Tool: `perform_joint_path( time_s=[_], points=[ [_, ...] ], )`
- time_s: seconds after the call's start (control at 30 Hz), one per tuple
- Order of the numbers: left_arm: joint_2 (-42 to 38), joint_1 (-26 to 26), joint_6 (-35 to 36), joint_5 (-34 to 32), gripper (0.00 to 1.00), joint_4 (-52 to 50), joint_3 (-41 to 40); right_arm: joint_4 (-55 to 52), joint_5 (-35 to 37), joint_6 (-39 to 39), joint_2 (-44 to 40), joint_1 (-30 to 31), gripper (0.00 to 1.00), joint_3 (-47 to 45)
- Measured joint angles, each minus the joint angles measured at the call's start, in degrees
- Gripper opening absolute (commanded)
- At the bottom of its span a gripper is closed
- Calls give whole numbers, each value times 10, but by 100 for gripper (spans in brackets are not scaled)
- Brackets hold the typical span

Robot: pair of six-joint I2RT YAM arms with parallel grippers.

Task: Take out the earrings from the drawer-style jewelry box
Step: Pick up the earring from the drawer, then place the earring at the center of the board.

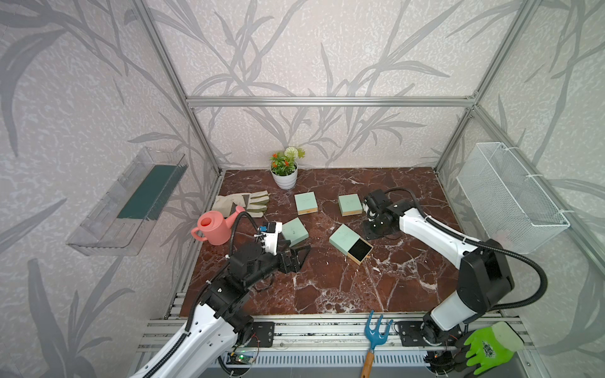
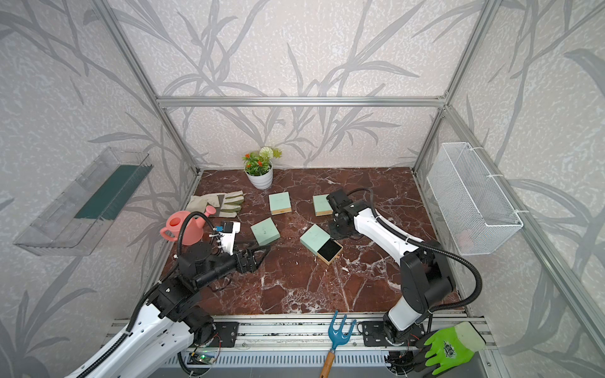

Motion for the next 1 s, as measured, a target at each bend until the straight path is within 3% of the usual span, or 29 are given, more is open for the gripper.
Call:
perform_joint_path(
  time_s=[0.2, 0.5, 0.8, 1.0],
  points=[
    [-44, 3, -5, 6, 99, 23, 0, 28, 23, 29, -10, -104, 0, 0],
    [-70, 4, -5, 17, 99, 33, 0, 86, 70, 60, 8, -206, 0, -2],
    [-71, 4, -5, 20, 99, 34, 0, 96, 50, 66, 136, -243, 0, 33],
    [-68, 4, -4, 20, 99, 35, 0, 96, 23, 66, 165, -241, 0, 33]
  ],
)
